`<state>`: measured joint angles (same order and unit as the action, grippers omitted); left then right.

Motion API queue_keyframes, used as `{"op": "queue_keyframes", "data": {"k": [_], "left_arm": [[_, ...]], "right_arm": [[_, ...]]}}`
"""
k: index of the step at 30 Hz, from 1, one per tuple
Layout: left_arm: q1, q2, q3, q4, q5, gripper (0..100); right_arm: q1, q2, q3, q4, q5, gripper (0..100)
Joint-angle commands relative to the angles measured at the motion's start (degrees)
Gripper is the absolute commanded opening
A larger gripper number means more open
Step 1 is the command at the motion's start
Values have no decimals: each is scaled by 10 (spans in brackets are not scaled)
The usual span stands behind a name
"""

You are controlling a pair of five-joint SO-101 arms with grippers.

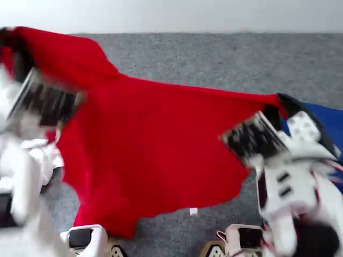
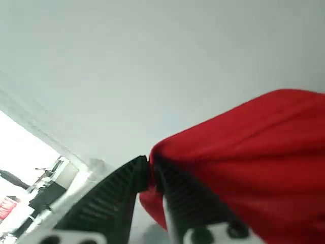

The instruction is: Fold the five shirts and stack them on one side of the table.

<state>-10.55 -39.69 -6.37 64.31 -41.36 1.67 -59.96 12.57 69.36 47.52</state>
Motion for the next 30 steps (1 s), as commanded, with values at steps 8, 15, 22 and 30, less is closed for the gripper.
{"op": "queue_keyframes", "data": {"k": [8,15,22,30], "left_arm": [[20,163,195,-303,-1,13],[27,299,187,-482,-4,13],[24,444,24,-509,-4,13],[14,609,-193,-495,-5,13]], "right_arm": [[-40,67,402,-451,86,9],[-29,322,295,-611,89,9],[-17,575,18,-618,88,9],[-26,758,-207,-618,89,9]]}}
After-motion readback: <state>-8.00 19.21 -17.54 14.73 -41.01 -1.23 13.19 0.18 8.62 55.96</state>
